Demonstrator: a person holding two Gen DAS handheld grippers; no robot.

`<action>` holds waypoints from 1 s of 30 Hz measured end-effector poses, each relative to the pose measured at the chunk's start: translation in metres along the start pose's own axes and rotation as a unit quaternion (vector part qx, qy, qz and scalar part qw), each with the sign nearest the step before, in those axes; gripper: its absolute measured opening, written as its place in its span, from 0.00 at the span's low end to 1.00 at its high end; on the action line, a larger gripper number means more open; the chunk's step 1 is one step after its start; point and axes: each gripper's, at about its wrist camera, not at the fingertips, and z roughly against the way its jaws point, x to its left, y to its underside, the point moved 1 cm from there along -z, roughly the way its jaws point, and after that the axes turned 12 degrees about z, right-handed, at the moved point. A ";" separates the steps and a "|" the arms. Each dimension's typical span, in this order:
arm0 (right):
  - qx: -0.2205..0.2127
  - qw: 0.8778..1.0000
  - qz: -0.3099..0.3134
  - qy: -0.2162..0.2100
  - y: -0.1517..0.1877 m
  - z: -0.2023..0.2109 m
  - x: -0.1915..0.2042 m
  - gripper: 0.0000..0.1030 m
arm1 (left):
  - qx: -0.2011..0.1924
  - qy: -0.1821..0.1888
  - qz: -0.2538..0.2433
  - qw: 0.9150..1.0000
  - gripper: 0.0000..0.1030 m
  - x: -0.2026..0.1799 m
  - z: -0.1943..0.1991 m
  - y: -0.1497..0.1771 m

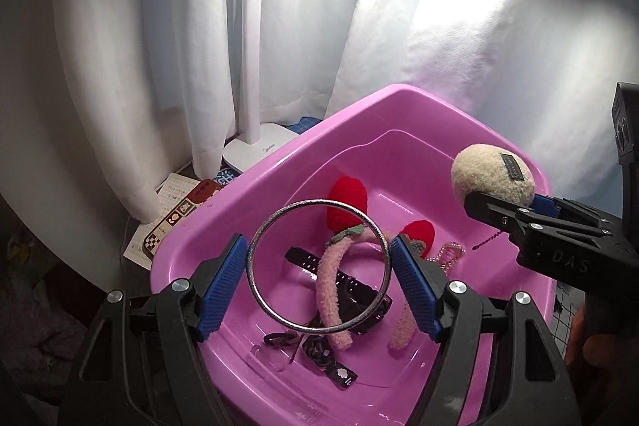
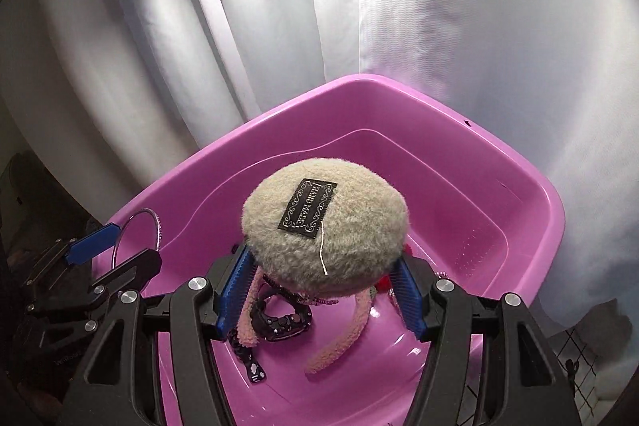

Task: Organize jewelry
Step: 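Carry the silver ring and beige puff into the pink tub and open both tools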

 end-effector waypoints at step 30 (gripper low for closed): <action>0.069 0.997 -0.013 0.013 0.000 -0.028 -0.006 0.69 | 0.030 -0.024 0.017 0.999 0.90 0.012 -0.014 -0.001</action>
